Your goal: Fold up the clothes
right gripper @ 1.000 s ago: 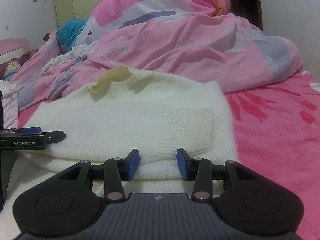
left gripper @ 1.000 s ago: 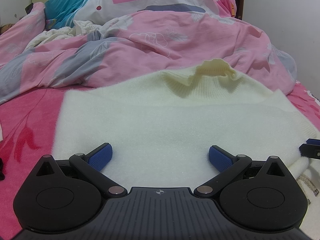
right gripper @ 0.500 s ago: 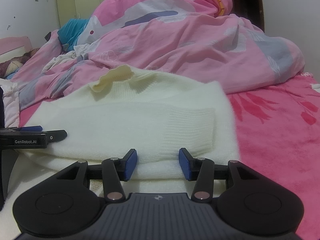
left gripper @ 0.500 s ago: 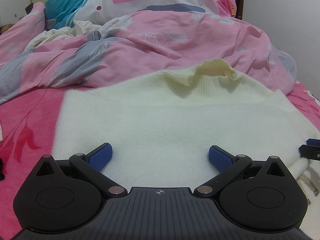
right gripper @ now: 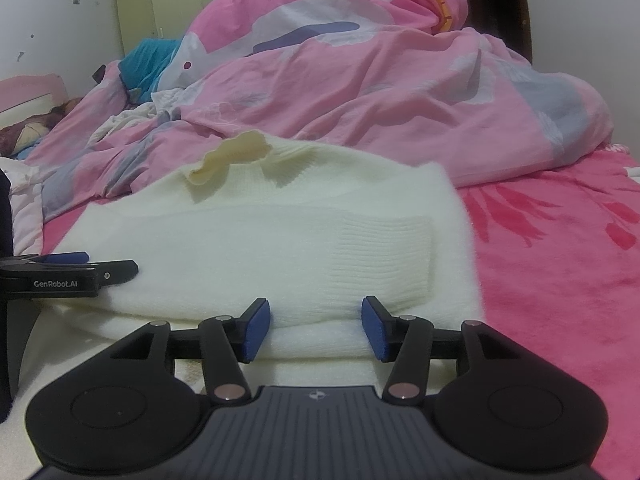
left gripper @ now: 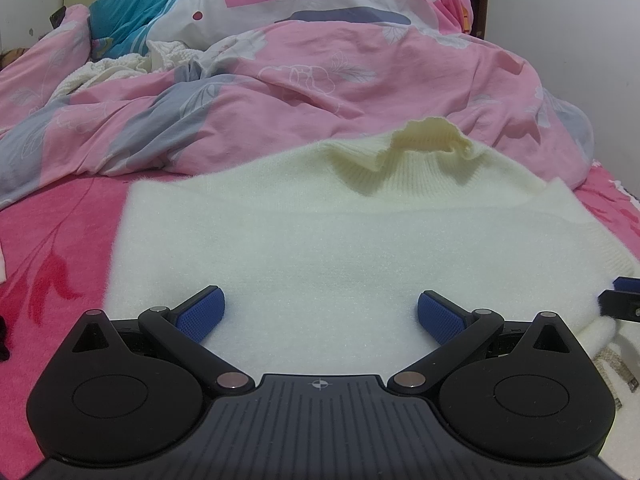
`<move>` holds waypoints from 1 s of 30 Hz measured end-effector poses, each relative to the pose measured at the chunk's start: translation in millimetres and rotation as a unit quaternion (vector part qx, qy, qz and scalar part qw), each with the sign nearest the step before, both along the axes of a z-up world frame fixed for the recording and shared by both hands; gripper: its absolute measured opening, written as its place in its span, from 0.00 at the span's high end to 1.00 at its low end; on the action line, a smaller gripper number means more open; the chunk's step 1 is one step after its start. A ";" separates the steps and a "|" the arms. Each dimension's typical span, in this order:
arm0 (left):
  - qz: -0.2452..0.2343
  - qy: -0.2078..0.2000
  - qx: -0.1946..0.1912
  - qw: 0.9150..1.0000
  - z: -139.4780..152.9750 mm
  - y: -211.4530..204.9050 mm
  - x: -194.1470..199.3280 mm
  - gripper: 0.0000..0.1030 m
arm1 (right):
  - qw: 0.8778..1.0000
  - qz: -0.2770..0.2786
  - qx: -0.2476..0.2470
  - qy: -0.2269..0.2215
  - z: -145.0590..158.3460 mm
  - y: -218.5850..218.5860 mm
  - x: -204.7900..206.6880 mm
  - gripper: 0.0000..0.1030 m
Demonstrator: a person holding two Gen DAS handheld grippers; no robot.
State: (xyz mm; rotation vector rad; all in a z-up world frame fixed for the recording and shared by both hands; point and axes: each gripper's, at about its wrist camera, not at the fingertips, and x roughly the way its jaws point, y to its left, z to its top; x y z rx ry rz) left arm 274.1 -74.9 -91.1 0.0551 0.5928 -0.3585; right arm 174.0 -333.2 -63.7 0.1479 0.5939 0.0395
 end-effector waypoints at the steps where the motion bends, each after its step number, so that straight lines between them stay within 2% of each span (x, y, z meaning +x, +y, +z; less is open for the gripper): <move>1: 0.000 0.000 0.000 1.000 0.0 0.3 0.0 0.00 | 1.000 0.001 0.001 0.000 -0.1 -0.1 -0.1 0.47; 7: 0.000 -0.001 0.002 1.000 -0.1 -0.9 -0.1 0.00 | 1.000 0.004 0.001 0.000 0.9 1.2 -0.8 0.44; 11: 0.000 0.000 0.001 1.000 -0.2 -1.7 0.2 0.00 | 1.000 0.002 -0.004 -0.016 17.2 4.7 -9.7 0.42; 14: 0.001 0.002 0.002 1.000 -0.2 -3.3 1.1 0.00 | 0.999 0.022 0.028 -0.037 33.6 6.4 -5.0 0.42; 18: 0.007 -0.001 0.002 1.000 1.6 -3.5 -0.9 0.00 | 0.999 0.041 -0.018 -0.013 28.0 22.5 29.5 0.46; 20: 0.010 -0.002 -0.001 1.000 3.0 -1.3 -1.4 0.00 | 0.998 0.042 -0.041 0.004 16.7 24.2 45.2 0.54; 21: 0.012 -0.001 -0.005 1.000 4.2 0.6 -1.1 0.00 | 0.998 0.030 -0.056 0.012 10.0 19.0 49.5 0.54; 22: 0.016 0.000 -0.011 1.000 6.0 3.2 -1.0 0.00 | 0.999 0.017 -0.044 0.012 9.3 6.3 47.4 0.55; 24: 0.026 0.002 -0.025 0.999 10.9 9.6 -2.3 0.00 | 0.999 -0.030 -0.028 0.016 11.4 -21.1 41.0 0.64; 25: 0.030 0.003 -0.029 0.999 13.4 12.3 -3.2 0.00 | 0.998 -0.055 -0.027 0.021 13.1 -33.6 37.0 0.72; 28: 0.044 0.013 -0.026 0.999 26.7 16.9 -10.5 0.00 | 0.993 -0.111 -0.014 0.042 22.0 -62.6 20.2 0.71; 30: 0.051 0.017 -0.009 0.999 42.1 17.3 -22.4 0.00 | 0.995 -0.091 -0.012 0.028 37.8 -56.6 -0.7 0.71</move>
